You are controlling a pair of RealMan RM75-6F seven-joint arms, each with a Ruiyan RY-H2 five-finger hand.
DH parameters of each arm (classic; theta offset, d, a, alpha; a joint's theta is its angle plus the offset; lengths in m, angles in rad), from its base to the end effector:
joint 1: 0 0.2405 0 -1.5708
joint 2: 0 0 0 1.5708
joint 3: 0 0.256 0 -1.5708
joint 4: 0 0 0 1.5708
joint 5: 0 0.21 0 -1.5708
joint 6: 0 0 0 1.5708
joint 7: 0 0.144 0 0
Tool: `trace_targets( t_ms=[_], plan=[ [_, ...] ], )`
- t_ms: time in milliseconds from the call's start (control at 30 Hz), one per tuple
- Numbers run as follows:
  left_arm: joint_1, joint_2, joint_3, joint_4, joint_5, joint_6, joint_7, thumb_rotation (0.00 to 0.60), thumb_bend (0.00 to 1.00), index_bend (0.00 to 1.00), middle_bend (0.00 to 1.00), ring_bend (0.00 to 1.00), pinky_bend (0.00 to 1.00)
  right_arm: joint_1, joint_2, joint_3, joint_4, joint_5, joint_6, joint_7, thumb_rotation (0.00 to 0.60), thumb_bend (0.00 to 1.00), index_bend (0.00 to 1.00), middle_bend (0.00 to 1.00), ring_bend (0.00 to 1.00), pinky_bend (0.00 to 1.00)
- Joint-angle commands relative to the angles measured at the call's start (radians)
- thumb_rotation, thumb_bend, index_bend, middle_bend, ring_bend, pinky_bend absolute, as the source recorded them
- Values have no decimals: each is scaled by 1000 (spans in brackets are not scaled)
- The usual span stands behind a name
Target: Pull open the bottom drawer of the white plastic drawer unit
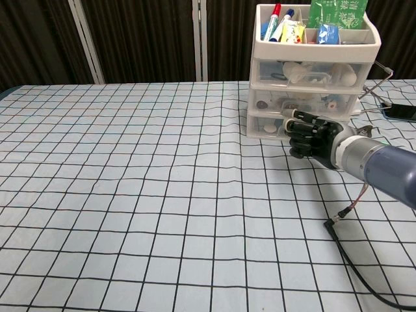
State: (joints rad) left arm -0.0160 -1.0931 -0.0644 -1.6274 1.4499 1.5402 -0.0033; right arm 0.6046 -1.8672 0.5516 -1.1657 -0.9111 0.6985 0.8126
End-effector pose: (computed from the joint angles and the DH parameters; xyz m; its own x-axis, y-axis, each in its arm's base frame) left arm -0.3238 0.1616 0.1782 0.4015 -0.0407 0.9149 0.9126 0.1020 -0.3960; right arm -0.1789 -0.3726 -0.0712 -0.9033 -0.1103 0.4146 -0.4241 0.3756 -0.8241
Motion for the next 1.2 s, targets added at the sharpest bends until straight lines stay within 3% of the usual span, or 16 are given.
trace_targets(
  t_ms=[33, 500, 1200],
  plan=[
    [0, 0, 0, 0, -1, 0, -1, 600, 13, 0, 0, 0, 0, 5, -4, 1, 6, 1, -6, -3, 600, 501, 202, 933, 970, 864],
    [0, 3, 1, -5, -5, -4, 4, 600, 14, 0, 0, 0, 0, 2, -9, -5, -16, -11, -8, -12, 600, 501, 264, 933, 970, 864],
    [13, 10, 14, -37, 14, 17, 32, 600, 14, 0, 0, 0, 0, -55, 15, -54, -135, -62, 18, -10, 600, 500, 268, 933, 970, 863]
  ],
)
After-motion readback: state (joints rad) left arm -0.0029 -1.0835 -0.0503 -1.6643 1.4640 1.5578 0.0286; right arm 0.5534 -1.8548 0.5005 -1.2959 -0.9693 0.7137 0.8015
